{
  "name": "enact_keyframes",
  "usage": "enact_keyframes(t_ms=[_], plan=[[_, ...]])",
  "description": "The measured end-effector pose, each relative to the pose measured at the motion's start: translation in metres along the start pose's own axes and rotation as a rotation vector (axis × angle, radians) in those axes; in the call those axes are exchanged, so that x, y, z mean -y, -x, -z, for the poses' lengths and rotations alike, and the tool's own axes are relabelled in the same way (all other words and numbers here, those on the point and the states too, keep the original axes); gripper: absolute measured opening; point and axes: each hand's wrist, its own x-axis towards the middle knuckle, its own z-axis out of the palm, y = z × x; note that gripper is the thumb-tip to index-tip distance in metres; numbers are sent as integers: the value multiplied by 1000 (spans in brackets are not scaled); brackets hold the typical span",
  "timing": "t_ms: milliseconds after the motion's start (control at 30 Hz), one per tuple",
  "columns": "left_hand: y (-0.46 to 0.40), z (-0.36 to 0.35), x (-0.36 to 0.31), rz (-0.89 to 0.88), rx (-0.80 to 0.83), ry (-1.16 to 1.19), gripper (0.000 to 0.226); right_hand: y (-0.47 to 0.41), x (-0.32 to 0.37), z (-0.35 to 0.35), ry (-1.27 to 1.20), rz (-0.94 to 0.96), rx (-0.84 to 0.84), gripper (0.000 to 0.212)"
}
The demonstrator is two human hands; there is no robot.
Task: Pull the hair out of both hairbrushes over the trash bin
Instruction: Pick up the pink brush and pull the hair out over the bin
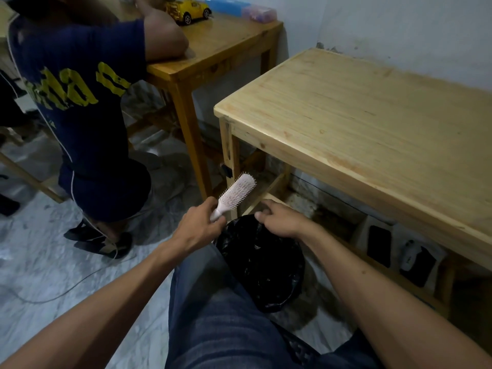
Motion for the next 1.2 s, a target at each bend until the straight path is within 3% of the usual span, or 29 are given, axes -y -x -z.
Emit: enact_keyframes(t_ms=[100,167,333,467,600,700,867,1200], plan=[[6,6,-6,-10,-93,43,24,4,21,4,-161,36,-35,72],[12,11,-12,-24,-158,66,30,10,38,9,-309,117,-55,59],[19,32,-33,-80,-345,160,22,18,80,26,-539,268,-178,34],[14,54,-61,-156,-406,201,27,33,106,50,-633,349,-232,17],[-1,71,-99,-247,-380,241,34,44,116,92,-640,385,-405,21],[-17,76,-134,-330,-383,235,28,42,107,138,-682,353,-543,28],[-54,65,-196,-439,-355,174,38,48,74,218,-798,271,-735,26],[-121,17,-293,-461,-127,88,27,27,-10,318,-828,6,-915,14]])
